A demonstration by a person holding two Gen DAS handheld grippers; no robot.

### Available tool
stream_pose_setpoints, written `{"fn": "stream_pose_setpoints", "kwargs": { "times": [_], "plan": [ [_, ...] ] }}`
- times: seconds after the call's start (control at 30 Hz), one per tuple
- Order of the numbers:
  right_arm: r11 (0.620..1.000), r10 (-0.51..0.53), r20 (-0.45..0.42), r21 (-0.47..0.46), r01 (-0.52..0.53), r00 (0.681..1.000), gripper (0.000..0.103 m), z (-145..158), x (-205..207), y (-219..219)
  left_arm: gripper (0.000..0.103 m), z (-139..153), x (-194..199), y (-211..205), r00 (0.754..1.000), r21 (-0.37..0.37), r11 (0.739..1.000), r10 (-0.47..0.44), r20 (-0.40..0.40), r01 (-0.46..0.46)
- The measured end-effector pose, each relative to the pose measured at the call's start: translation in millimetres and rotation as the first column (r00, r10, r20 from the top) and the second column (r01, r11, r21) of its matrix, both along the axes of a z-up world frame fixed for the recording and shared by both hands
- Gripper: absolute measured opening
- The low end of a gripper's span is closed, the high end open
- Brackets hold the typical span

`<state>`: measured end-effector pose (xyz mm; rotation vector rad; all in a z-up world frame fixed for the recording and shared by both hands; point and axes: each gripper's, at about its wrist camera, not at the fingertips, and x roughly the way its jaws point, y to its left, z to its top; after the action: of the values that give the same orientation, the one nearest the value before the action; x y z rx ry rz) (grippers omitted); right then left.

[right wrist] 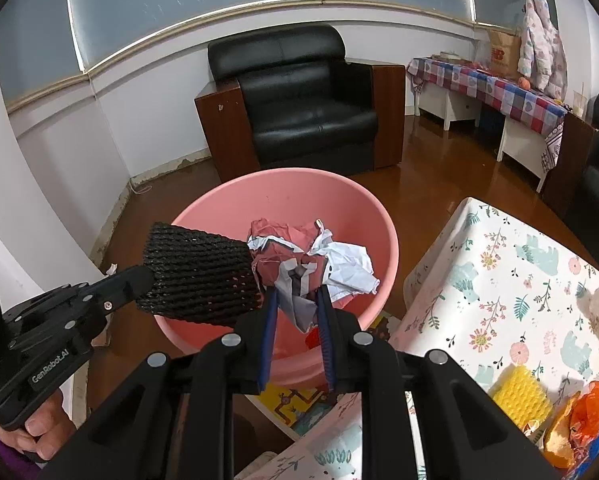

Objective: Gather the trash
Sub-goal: 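Carry both items over the pink bucket and open both tools to drop them, then grasp the yellow foam net with the left tool while the right tool grasps the blue foam net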

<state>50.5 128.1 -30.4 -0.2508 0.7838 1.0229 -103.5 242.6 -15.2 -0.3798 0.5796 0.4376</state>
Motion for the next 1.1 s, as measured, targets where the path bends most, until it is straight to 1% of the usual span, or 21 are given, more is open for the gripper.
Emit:
{"fn": "stream_pose_setpoints", "kwargs": {
  "times": [0.07,0.17,0.23,0.27,0.3,0.33,0.43,0.53,0.83,0.97,1.1],
  "plan": [
    [1.000,-0.002,0.001,-0.003,0.002,1.000,0.019,-2,1,2,0.005,-2,1,2,1.000,-0.012,1.000,0.007,-0.009,-0.007],
    [1.000,-0.001,-0.005,0.003,0.001,1.000,0.025,-4,2,2,0.009,-3,3,5,1.000,-0.030,0.999,0.010,-0.018,-0.010],
    [1.000,0.001,-0.006,0.006,-0.001,1.000,0.030,-4,2,2,0.020,-3,2,6,1.000,-0.038,0.999,0.010,-0.016,-0.011],
    [1.000,0.003,-0.008,0.009,-0.003,1.000,0.031,-4,3,2,0.023,-2,2,7,1.000,-0.040,0.999,0.014,-0.013,-0.014],
    [1.000,0.003,-0.009,0.012,-0.003,1.000,0.031,-4,3,2,0.029,-2,1,8,1.000,-0.042,0.999,0.016,-0.011,-0.017],
    [1.000,0.003,-0.008,0.013,-0.002,1.000,0.031,-4,2,2,0.032,-2,1,8,1.000,-0.045,0.999,0.017,-0.009,-0.018],
    [1.000,0.000,-0.012,0.014,0.000,1.000,0.032,-3,3,-1,0.032,-1,0,11,1.000,-0.060,0.998,0.022,-0.002,-0.022],
    [1.000,-0.007,-0.013,0.015,0.007,1.000,0.032,-3,3,-4,0.032,-1,0,12,1.000,-0.060,0.998,0.022,-0.003,-0.022],
    [0.999,-0.029,-0.017,0.022,0.030,0.999,0.033,1,0,-21,0.032,1,2,7,1.000,-0.039,0.999,0.002,-0.015,-0.003],
    [0.999,-0.040,-0.006,0.036,0.040,0.999,0.033,8,-3,-32,0.032,5,4,-2,1.000,-0.028,0.999,-0.018,-0.011,0.018],
    [0.997,-0.068,-0.003,0.046,0.068,0.998,0.033,12,-1,-50,0.032,10,7,-15,0.998,-0.014,0.998,-0.059,-0.007,0.059]
  ]
}}
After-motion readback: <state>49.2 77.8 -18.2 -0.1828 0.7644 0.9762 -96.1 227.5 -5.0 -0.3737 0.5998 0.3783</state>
